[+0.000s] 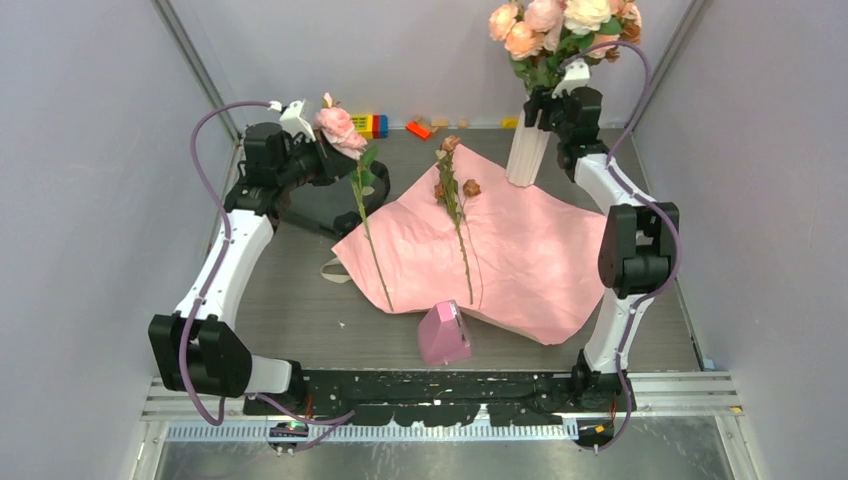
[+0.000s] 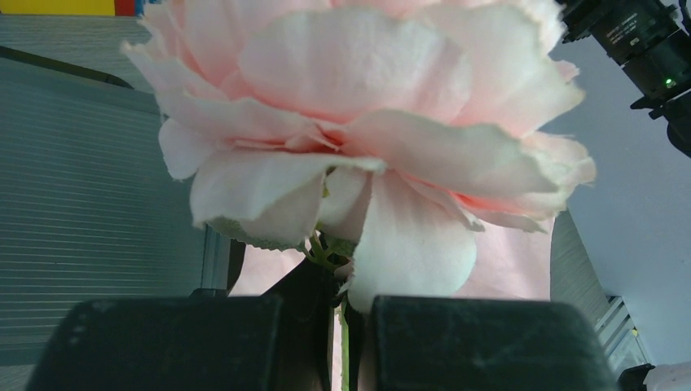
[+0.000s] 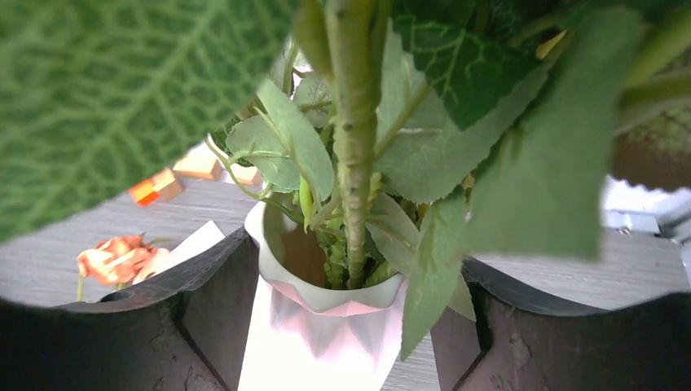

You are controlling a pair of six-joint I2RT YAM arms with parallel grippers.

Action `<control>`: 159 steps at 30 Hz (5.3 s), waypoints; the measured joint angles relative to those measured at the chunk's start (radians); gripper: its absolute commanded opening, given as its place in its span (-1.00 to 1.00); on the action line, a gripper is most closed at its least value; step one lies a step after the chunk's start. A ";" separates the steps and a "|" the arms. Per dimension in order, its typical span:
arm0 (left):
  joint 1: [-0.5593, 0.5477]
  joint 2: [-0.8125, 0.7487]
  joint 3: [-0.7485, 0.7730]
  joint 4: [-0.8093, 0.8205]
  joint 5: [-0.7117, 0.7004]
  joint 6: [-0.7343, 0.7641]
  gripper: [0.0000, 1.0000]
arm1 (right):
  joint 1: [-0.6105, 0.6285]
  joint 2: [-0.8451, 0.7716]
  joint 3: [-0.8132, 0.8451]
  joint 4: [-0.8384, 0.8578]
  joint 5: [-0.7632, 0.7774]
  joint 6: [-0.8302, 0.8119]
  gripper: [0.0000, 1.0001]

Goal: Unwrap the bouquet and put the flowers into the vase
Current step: Adjust the vase at the center of the board.

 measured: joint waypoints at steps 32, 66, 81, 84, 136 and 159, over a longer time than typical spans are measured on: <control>0.000 -0.023 -0.033 0.023 0.019 0.001 -1.00 | 0.155 -0.225 -0.385 0.228 0.119 -0.154 -0.60; 0.000 -0.054 -0.005 0.037 0.045 -0.033 -1.00 | 0.183 -0.361 -0.513 0.274 0.198 -0.170 0.84; 0.000 -0.100 0.050 0.045 0.045 -0.055 -1.00 | 0.184 -0.390 -0.587 0.281 0.229 -0.146 0.84; 0.000 -0.103 0.061 0.048 0.045 -0.061 -1.00 | 0.184 -0.405 -0.612 0.280 0.233 -0.136 0.84; -0.412 0.423 0.492 0.982 -0.306 -0.050 -1.00 | -0.117 -0.098 -0.694 0.786 -0.293 0.299 0.88; -0.412 0.433 0.517 0.980 -0.303 0.034 -1.00 | -0.018 0.014 -0.519 0.757 -0.333 0.176 0.88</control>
